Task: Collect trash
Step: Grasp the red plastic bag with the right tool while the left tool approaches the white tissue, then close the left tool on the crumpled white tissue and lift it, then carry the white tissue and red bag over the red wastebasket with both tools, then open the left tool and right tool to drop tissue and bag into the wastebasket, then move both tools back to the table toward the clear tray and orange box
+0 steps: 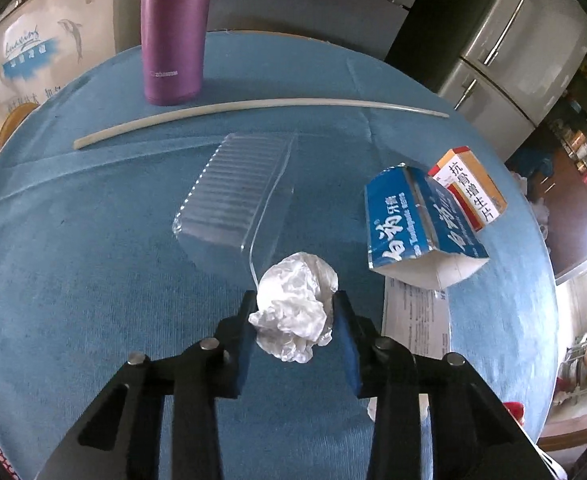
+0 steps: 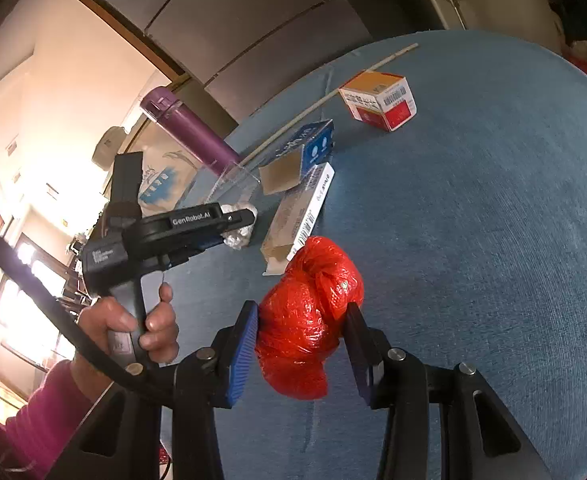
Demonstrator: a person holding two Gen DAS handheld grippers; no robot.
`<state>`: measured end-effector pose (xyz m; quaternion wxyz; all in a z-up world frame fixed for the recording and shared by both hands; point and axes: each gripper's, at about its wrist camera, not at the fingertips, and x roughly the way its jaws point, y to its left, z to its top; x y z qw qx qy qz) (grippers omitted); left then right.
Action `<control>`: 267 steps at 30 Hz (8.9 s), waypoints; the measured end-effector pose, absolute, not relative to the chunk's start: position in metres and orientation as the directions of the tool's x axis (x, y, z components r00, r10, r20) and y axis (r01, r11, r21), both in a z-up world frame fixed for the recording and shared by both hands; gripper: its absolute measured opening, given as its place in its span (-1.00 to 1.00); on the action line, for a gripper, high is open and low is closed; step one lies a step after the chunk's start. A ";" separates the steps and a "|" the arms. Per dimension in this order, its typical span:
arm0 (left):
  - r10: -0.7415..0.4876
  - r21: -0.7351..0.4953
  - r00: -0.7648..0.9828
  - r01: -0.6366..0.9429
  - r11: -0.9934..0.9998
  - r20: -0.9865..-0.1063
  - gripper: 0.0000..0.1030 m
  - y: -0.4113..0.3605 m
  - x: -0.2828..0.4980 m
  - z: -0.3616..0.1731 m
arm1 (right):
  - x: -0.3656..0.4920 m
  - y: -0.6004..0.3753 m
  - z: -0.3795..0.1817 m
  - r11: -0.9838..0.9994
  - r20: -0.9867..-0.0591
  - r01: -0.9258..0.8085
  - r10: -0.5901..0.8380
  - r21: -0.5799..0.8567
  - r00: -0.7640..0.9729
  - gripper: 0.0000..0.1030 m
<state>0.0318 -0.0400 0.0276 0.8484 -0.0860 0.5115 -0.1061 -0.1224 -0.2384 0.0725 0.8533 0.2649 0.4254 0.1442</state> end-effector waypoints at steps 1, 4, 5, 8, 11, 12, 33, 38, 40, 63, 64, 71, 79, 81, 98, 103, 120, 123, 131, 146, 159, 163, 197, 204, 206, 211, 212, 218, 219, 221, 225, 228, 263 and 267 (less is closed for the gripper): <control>-0.273 -0.260 0.453 0.092 0.961 -0.849 -0.28 -0.039 0.029 0.028 | -0.123 -0.237 0.074 0.818 -0.648 -0.024 0.472 0.574 0.598 -0.11; -0.287 -0.270 0.454 0.104 0.957 -0.844 -0.29 -0.033 0.015 0.035 | -0.126 -0.233 0.081 0.824 -0.643 -0.038 0.468 0.565 0.606 -0.11; -0.286 -0.269 0.454 0.104 0.958 -0.844 -0.29 -0.031 0.011 0.037 | -0.127 -0.231 0.083 0.825 -0.641 -0.042 0.469 0.564 0.608 -0.11; -0.289 -0.273 0.459 0.103 0.956 -0.840 -0.29 -0.022 -0.007 0.045 | -0.132 -0.224 0.090 0.829 -0.636 -0.056 0.467 0.556 0.614 -0.11; -0.310 -0.288 0.454 0.120 0.950 -0.835 -0.29 -0.014 -0.026 0.052 | -0.136 -0.216 0.095 0.835 -0.634 -0.071 0.468 0.546 0.615 -0.11; -0.315 -0.291 0.448 0.123 0.949 -0.837 -0.29 -0.012 -0.031 0.053 | -0.137 -0.214 0.097 0.836 -0.635 -0.075 0.467 0.543 0.615 -0.11; -0.407 -0.382 0.345 0.142 0.913 -0.846 0.34 0.033 -0.088 0.031 | -0.161 -0.197 0.109 0.854 -0.646 -0.081 0.448 0.515 0.618 -0.11; -0.376 -0.338 0.375 0.164 0.927 -0.847 0.32 0.022 -0.083 0.030 | -0.163 -0.196 0.110 0.854 -0.644 -0.082 0.447 0.514 0.621 -0.11; -0.361 -0.319 0.384 0.171 0.932 -0.850 0.08 0.020 -0.084 0.030 | -0.164 -0.197 0.111 0.855 -0.643 -0.083 0.445 0.512 0.623 -0.11; -0.183 -0.128 0.576 0.134 0.983 -0.797 -0.31 0.046 -0.148 0.113 | -0.167 -0.172 0.129 0.845 -0.608 -0.174 0.492 0.506 0.623 -0.11; -0.159 -0.103 0.596 0.127 0.987 -0.787 -0.31 0.048 -0.149 0.120 | -0.167 -0.170 0.130 0.845 -0.606 -0.178 0.493 0.504 0.624 -0.11; -0.064 0.003 0.669 0.098 0.995 -0.741 -0.31 0.053 -0.157 0.141 | -0.168 -0.161 0.135 0.847 -0.608 -0.197 0.498 0.494 0.618 -0.11; -0.040 0.025 0.702 0.083 0.996 -0.711 -0.31 0.061 -0.169 0.154 | -0.168 -0.148 0.141 0.846 -0.606 -0.227 0.510 0.482 0.610 -0.11; -0.037 0.026 0.705 0.079 0.997 -0.708 -0.31 0.063 -0.171 0.156 | -0.168 -0.144 0.144 0.845 -0.603 -0.237 0.513 0.479 0.611 -0.11; 0.036 0.047 0.706 -0.003 0.999 -0.708 -0.31 0.088 -0.178 0.156 | -0.162 -0.114 0.147 0.825 -0.604 -0.312 0.559 0.470 0.568 -0.11; 0.056 0.051 0.698 -0.028 0.998 -0.714 -0.31 0.098 -0.180 0.152 | -0.160 -0.102 0.145 0.818 -0.612 -0.336 0.573 0.467 0.546 -0.11; 0.145 0.085 0.677 -0.122 0.989 -0.721 -0.31 0.134 -0.191 0.146 | -0.155 -0.055 0.150 0.774 -0.607 -0.450 0.630 0.445 0.484 -0.11; 0.160 0.087 0.671 -0.141 0.986 -0.724 -0.31 0.141 -0.194 0.145 | -0.155 -0.044 0.151 0.762 -0.605 -0.474 0.643 0.441 0.470 -0.11; 0.199 0.095 0.649 -0.193 0.977 -0.735 -0.31 0.162 -0.199 0.141 | -0.156 -0.017 0.153 0.732 -0.605 -0.526 0.668 0.433 0.433 -0.11; 0.255 0.095 0.617 -0.280 0.955 -0.744 -0.31 0.199 -0.213 0.136 | -0.159 0.036 0.150 0.671 -0.617 -0.612 0.704 0.417 0.352 -0.11; 0.287 0.094 0.577 -0.341 0.936 -0.765 -0.31 0.225 -0.220 0.125 | -0.164 0.080 0.140 0.621 -0.635 -0.662 0.722 0.421 0.274 -0.11; 0.291 0.089 0.565 -0.356 0.930 -0.772 -0.31 0.232 -0.221 0.119 | -0.161 0.090 0.140 0.611 -0.642 -0.676 0.721 0.411 0.262 -0.11; 0.303 0.088 0.459 -0.432 0.898 -0.835 -0.27 0.270 -0.240 0.081 | -0.149 0.144 0.082 0.594 -0.727 -0.649 0.681 0.474 0.092 -0.06; 0.316 0.106 0.432 -0.443 0.890 -0.845 -0.03 0.273 -0.242 0.077 | -0.144 0.138 0.082 0.587 -0.707 -0.619 0.704 0.523 0.070 -0.01; 0.323 0.115 0.426 -0.445 0.888 -0.845 0.01 0.274 -0.242 0.077 | -0.143 0.136 0.082 0.585 -0.697 -0.607 0.713 0.538 0.069 0.01; 0.328 0.125 0.408 -0.450 0.884 -0.852 0.07 0.275 -0.243 0.075 | -0.138 0.127 0.083 0.599 -0.686 -0.585 0.721 0.546 0.098 0.01; 0.324 0.123 0.404 -0.449 0.885 -0.855 0.08 0.274 -0.242 0.074 | -0.138 0.123 0.082 0.603 -0.685 -0.578 0.722 0.550 0.101 0.01; 0.295 0.117 0.409 -0.406 0.906 -0.864 0.10 0.257 -0.236 0.074 | -0.131 0.106 0.079 0.628 -0.683 -0.543 0.718 0.557 0.130 0.01; 0.291 0.117 0.414 -0.396 0.911 -0.863 0.10 0.253 -0.234 0.075 | -0.131 0.103 0.078 0.633 -0.683 -0.539 0.717 0.556 0.139 0.01; 0.284 0.115 0.421 -0.383 0.917 -0.861 0.11 0.246 -0.231 0.077 | -0.130 0.093 0.080 0.645 -0.678 -0.526 0.717 0.555 0.164 0.01; 0.270 0.120 0.430 -0.344 0.931 -0.861 0.11 0.230 -0.223 0.080 | -0.127 0.061 0.087 0.672 -0.660 -0.479 0.716 0.564 0.228 0.01; 0.259 0.124 0.442 -0.311 0.942 -0.859 0.12 0.217 -0.216 0.084 | -0.124 0.028 0.095 0.701 -0.646 -0.438 0.703 0.562 0.296 0.01; -0.157 -0.102 0.375 0.164 0.981 -0.914 0.33 0.019 -0.046 0.075 | 0.020 -0.311 0.097 0.912 -0.714 0.104 0.236 0.397 0.660 0.22; -0.164 -0.109 0.353 0.169 0.980 -0.921 0.33 0.016 -0.029 0.064 | 0.043 -0.311 0.094 0.930 -0.715 0.074 0.224 0.360 0.662 0.27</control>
